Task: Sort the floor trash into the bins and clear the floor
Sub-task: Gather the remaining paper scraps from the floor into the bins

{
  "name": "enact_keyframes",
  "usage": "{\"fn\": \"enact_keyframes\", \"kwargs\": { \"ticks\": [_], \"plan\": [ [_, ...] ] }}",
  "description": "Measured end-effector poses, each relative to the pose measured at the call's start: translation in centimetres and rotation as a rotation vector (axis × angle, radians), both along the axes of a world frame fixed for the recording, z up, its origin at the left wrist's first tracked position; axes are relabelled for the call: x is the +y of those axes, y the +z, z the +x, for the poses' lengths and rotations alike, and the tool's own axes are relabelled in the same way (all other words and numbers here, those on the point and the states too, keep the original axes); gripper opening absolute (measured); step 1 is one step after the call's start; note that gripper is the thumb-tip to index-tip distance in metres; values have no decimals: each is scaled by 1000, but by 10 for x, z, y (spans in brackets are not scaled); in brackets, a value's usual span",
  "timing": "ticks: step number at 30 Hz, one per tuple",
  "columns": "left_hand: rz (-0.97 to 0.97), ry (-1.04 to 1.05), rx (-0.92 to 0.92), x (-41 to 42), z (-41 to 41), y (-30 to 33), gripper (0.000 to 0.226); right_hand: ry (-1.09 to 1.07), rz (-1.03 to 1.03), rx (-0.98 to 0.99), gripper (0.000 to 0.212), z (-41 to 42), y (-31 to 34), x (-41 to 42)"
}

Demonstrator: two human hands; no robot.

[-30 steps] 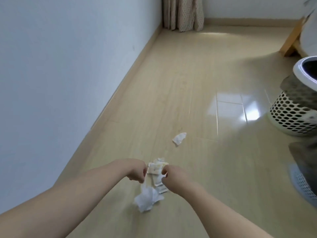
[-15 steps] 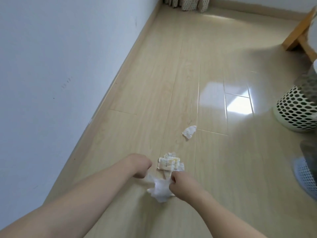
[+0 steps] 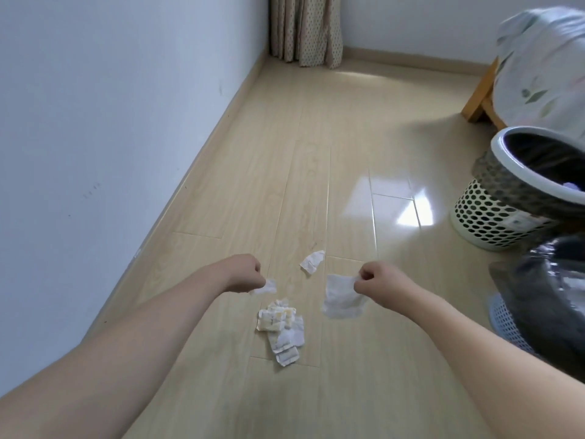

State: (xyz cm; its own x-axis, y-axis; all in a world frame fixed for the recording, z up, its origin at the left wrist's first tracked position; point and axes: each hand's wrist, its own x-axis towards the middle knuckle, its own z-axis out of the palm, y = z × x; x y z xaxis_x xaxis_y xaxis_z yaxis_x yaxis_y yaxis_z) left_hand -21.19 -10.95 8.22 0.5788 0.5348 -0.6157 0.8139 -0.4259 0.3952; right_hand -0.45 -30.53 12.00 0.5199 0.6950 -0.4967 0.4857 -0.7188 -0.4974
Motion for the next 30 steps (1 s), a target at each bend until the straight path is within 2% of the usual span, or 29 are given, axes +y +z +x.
{"fn": "enact_keyframes", "kwargs": {
  "ticks": [3, 6, 8, 12, 15, 20, 24, 27, 30],
  "plan": [
    [-29, 12, -150, -21, 50, 40, 6, -29, 41, -29, 9, 48, 32, -25],
    [-37, 7, -282, -48, 112, 85, 7, -90, 130, -86, 19, 103, 64, -62],
    [-55, 4, -382, -73, 158, 111, 7, -215, 214, -98, 21, 143, 80, -92],
    [-79, -88, -537, -147, 265, 149, 17, -538, 324, 14, 10, 226, 94, -173],
    [-81, -175, -589, -220, 351, 157, 7, -772, 365, 65, 14, 273, 91, -244],
    [-34, -358, -555, -332, 448, 127, 16, -1110, 402, 187, 10, 308, 72, -327],
    [158, -524, -359, -391, 476, 91, 14, -1174, 410, 255, 17, 316, 65, -337],
    [315, -530, -342, -384, 479, 90, 20, -1101, 328, 37, 31, 316, 69, -319],
    [415, -414, -368, -321, 455, 100, 22, -903, 210, -217, 49, 305, 74, -291]
  ]
}}
